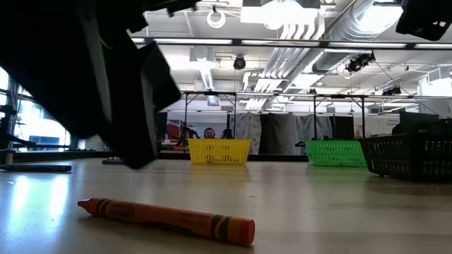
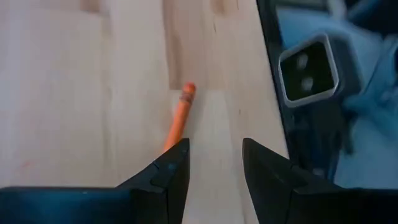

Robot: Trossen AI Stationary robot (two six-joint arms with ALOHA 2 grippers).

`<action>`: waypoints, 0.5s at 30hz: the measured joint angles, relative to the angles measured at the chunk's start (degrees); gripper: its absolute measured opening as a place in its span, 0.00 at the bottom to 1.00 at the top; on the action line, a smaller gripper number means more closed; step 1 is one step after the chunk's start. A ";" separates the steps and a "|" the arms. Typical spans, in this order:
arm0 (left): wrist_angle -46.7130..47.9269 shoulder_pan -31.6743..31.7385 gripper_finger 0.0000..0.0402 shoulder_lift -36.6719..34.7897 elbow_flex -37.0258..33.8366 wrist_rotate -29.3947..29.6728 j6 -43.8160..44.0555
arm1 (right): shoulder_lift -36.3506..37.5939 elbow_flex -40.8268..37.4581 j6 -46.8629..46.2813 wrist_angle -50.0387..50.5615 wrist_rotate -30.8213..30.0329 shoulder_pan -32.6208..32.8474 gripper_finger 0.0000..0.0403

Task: Sort crayons
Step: Put the orange crayon into the black basket

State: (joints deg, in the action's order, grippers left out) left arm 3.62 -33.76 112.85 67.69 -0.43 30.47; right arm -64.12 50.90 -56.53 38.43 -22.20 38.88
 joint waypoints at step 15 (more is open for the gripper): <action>9.21 -0.18 0.33 5.17 7.08 5.36 -10.19 | -6.49 0.83 -1.93 0.64 3.26 1.30 0.29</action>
State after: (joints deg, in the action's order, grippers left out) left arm 12.82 -33.94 118.02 74.77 4.93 20.28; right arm -70.60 51.72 -58.46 39.06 -18.94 40.18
